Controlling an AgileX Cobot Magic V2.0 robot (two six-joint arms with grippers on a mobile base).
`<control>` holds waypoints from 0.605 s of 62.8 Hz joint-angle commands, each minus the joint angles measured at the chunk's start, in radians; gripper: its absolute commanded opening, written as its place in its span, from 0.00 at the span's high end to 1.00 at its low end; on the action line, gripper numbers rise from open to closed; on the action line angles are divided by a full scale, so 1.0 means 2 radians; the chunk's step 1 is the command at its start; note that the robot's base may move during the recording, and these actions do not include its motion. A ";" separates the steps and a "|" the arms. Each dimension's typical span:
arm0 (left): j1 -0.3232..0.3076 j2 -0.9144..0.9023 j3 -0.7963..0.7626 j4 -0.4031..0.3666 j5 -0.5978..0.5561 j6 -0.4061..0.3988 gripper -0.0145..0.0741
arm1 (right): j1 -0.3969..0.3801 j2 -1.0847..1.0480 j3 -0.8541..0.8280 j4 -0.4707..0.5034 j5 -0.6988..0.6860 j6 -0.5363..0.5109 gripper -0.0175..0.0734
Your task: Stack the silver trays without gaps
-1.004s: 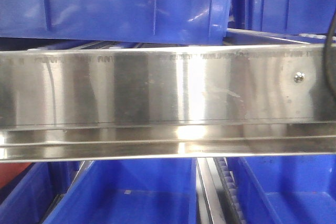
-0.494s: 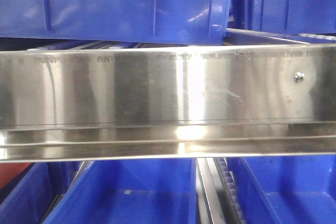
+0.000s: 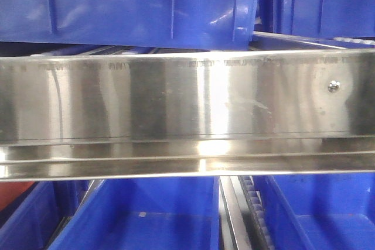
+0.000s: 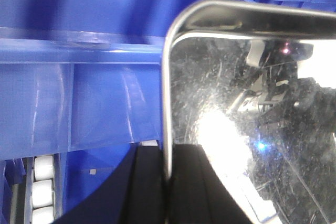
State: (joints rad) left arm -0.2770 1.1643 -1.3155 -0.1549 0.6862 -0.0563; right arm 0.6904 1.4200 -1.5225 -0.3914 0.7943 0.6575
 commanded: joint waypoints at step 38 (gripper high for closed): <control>-0.001 -0.006 -0.008 -0.009 -0.023 -0.003 0.86 | -0.002 -0.004 -0.002 -0.014 -0.079 -0.006 0.87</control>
State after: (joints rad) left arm -0.2752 1.1643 -1.3155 -0.1371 0.6708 -0.0590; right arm 0.6883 1.4200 -1.5225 -0.4100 0.7231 0.6556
